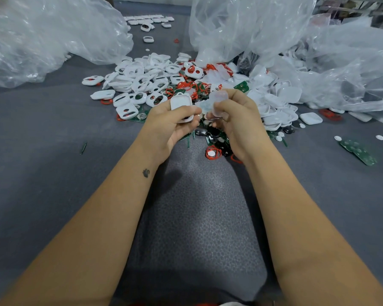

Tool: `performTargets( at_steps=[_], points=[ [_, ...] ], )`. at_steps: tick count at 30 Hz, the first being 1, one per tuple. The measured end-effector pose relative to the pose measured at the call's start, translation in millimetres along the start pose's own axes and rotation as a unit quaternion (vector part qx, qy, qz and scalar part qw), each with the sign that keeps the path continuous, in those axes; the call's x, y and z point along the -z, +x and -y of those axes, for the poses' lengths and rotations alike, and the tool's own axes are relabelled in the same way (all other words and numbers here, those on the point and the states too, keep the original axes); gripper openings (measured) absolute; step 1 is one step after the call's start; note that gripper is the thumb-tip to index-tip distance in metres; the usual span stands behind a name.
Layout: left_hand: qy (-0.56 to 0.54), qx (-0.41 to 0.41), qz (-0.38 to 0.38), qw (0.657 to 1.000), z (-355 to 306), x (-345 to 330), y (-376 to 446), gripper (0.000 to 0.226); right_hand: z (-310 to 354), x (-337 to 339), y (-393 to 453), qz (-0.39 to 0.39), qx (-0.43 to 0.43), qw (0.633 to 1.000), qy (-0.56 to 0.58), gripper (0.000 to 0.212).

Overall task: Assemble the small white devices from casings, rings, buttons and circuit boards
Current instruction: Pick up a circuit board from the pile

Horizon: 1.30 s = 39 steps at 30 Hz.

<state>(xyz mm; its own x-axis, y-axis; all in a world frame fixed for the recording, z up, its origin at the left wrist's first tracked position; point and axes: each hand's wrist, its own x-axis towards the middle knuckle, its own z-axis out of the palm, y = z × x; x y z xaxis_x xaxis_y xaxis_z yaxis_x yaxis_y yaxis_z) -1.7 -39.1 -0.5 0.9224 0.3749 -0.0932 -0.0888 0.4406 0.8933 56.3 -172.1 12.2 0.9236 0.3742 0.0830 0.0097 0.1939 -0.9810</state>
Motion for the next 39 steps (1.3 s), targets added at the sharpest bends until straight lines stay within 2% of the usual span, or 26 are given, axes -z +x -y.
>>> performTargets(
  at_steps=[4, 7, 10, 12, 19, 25, 29, 39],
  points=[
    [-0.003, -0.013, 0.004, 1.000, 0.2, -1.1, -0.8, 0.012, -2.9, -1.9, -0.5, 0.013, 0.016, 0.998, -0.057, 0.016],
    [-0.034, 0.009, -0.022, 0.999, -1.7, -2.9, -0.4, 0.006, -2.7, -2.9, -2.2, 0.023, 0.018, 0.997, -0.070, 0.014],
    [-0.093, 0.043, -0.030, 0.994, -4.4, -3.1, 0.4, 0.019, -2.6, -1.2, -3.9, 0.011, 0.051, 0.994, -0.100, 0.007],
    [-0.092, 0.053, -0.022, 0.994, -4.7, -3.3, -0.5, 0.024, -2.9, -0.3, -4.9, -0.005, 0.076, 0.989, -0.127, 0.002],
    [-0.059, 0.081, -0.020, 0.995, -2.9, -6.4, -2.5, 0.030, -3.3, -0.5, -4.4, -0.016, 0.100, 0.984, -0.145, 0.015],
    [-0.067, 0.093, 0.046, 0.992, -1.8, -4.1, -4.6, 0.031, -3.3, -1.2, -5.3, 0.021, 0.102, 0.980, -0.172, 0.014],
    [-0.049, 0.099, 0.074, 0.991, -1.3, -4.1, -4.9, 0.032, -5.2, -1.3, -5.3, 0.022, 0.097, 0.973, -0.208, 0.021],
    [-0.054, 0.112, 0.077, 0.989, -2.6, -5.8, -5.4, 0.035, -7.9, -2.6, -4.3, 0.012, 0.140, 0.952, -0.273, 0.030]
  ],
)
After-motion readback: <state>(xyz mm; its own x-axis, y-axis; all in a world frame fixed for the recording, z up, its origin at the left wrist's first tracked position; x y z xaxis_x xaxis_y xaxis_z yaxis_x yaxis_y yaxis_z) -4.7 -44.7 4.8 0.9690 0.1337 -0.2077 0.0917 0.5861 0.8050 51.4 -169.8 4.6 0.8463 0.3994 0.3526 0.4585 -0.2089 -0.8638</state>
